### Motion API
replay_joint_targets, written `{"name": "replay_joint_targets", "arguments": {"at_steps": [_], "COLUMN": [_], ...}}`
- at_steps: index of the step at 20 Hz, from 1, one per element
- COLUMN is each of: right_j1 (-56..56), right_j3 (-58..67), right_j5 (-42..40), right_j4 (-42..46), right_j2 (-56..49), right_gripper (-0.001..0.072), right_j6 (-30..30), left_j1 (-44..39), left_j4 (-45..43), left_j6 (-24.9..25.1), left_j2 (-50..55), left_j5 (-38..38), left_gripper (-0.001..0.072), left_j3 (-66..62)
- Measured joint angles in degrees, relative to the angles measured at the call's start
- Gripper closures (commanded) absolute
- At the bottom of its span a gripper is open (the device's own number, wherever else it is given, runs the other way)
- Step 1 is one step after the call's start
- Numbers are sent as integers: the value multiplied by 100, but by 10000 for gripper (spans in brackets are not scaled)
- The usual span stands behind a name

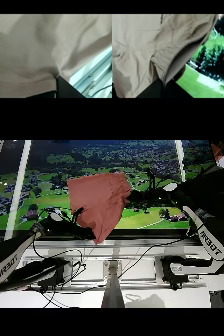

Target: Fold the clothes and pants, and hang the long-sleeved shirts on hangers.

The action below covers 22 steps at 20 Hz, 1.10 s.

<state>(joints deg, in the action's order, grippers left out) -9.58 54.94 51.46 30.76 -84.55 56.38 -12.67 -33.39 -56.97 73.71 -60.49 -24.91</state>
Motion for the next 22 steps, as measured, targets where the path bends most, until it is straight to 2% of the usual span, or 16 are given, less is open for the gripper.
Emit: {"name": "replay_joint_targets", "arguments": {"at_steps": [6, 9, 12, 16, 20, 22], "right_j1": [0, -17, -35, -39, -39, -39], "right_j3": [1132, 1537, 1788, 1915, 1950, 1954], "right_j5": [651, 743, 785, 988, 1460, 1751], "right_j4": [1480, 1762, 1725, 1169, 752, 662], "right_j2": [540, 1093, 1755, 2826, 3886, 4264], "right_gripper": [690, 690, 690, 690, 690, 691], "right_j6": [-11, -13, -13, 83, 863, 1294], "left_j1": [680, 1340, 1910, 2273, 2378, 2391], "left_j4": [-66, -136, -177, -170, -481, -699], "left_j6": [201, 236, 251, 256, 225, 37], "left_j2": [-487, -1075, -1777, -2848, -4015, -4468], "left_j5": [-476, -555, -540, -396, -321, -343], "left_gripper": [697, 696, 695, 695, 695, 696], "left_j3": [-1318, -2463, -3554, -4343, -4579, -4614]}}
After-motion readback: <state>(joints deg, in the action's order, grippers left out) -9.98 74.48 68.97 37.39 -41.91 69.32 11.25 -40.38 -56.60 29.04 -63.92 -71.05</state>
